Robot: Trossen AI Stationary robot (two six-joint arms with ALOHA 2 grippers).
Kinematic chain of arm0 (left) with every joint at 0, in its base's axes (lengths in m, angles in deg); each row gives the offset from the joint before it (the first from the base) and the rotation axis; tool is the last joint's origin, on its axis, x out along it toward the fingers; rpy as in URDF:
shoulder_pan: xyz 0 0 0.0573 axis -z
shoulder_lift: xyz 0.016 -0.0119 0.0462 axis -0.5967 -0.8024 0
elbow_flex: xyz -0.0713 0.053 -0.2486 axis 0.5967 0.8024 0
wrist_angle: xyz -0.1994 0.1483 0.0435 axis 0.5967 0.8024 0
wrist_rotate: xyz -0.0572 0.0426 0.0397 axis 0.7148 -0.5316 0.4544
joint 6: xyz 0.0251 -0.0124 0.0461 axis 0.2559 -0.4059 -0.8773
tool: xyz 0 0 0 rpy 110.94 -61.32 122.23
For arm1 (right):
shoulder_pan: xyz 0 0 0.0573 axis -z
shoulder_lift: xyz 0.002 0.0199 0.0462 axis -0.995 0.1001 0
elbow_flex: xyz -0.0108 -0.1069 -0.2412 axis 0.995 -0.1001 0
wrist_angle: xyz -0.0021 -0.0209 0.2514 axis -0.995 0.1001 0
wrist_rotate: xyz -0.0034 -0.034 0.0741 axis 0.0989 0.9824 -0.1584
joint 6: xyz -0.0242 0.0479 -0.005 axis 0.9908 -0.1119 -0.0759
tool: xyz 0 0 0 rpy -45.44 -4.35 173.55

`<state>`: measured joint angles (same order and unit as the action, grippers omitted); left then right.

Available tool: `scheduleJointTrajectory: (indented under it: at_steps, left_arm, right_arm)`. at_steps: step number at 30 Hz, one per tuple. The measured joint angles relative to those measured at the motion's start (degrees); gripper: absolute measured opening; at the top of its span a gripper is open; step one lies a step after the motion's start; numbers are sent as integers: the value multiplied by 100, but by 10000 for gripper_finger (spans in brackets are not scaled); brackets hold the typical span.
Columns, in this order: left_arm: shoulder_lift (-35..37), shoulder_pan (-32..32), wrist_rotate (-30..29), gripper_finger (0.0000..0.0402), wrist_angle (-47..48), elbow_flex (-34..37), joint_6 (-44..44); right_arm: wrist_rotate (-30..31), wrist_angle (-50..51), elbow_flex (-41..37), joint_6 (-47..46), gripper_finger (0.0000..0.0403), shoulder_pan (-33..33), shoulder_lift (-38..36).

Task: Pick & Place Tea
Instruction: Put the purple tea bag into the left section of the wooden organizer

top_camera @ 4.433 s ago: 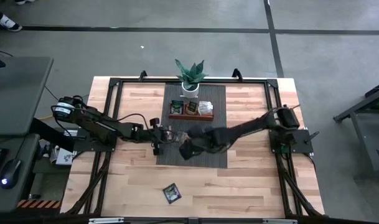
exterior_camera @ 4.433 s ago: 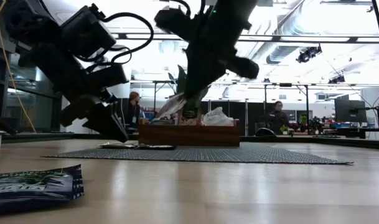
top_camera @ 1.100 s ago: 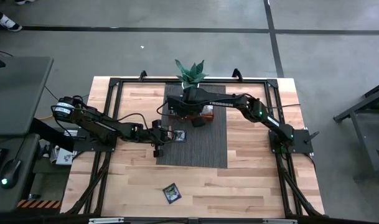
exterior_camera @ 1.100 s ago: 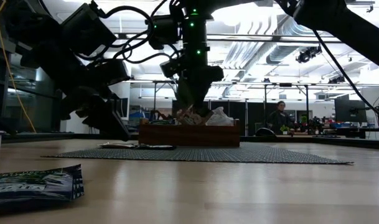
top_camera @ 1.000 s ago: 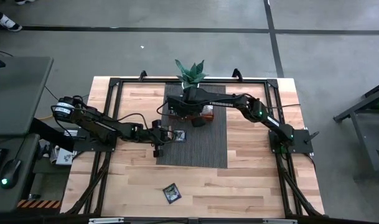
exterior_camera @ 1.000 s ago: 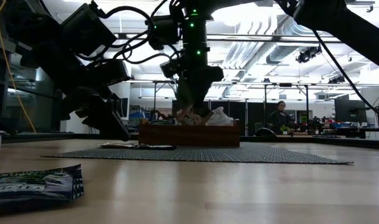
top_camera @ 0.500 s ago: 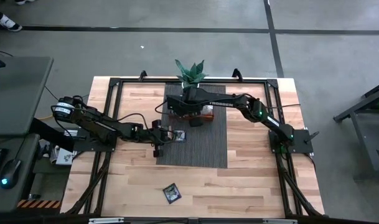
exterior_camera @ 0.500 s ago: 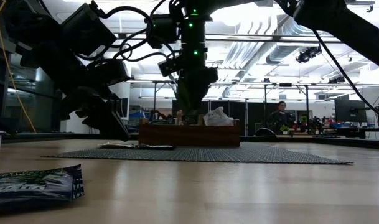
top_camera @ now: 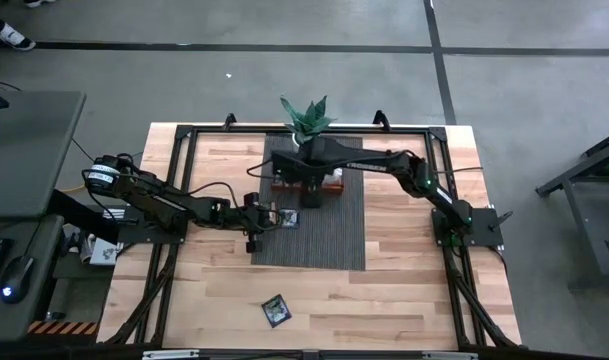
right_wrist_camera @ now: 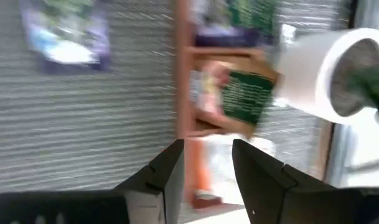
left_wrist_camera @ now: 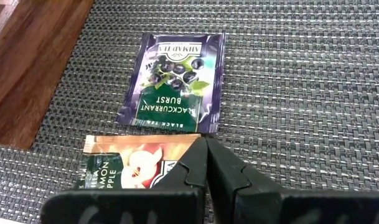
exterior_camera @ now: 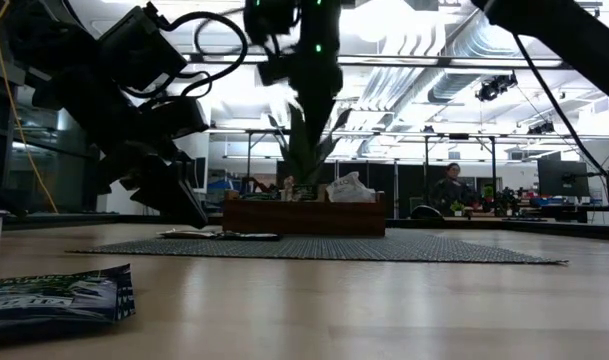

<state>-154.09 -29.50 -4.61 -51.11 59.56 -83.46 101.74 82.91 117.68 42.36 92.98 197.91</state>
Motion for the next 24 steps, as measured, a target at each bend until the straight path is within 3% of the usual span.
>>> scheduleJointTrajectory:
  at_steps: [6,16,24]
  left_arm:
    - [0,0,1,1,3,0,0]
    - [0,0,33,1,-1,0,0]
    - [0,0,55,1,4,0,0]
  right_arm:
    - [-415,-40,-50,-501,129,-505,-48]
    - [123,-402,-50,-1559,129,-1509,-34]
    - [1036,-400,-70,-2489,126,-2056,-15]
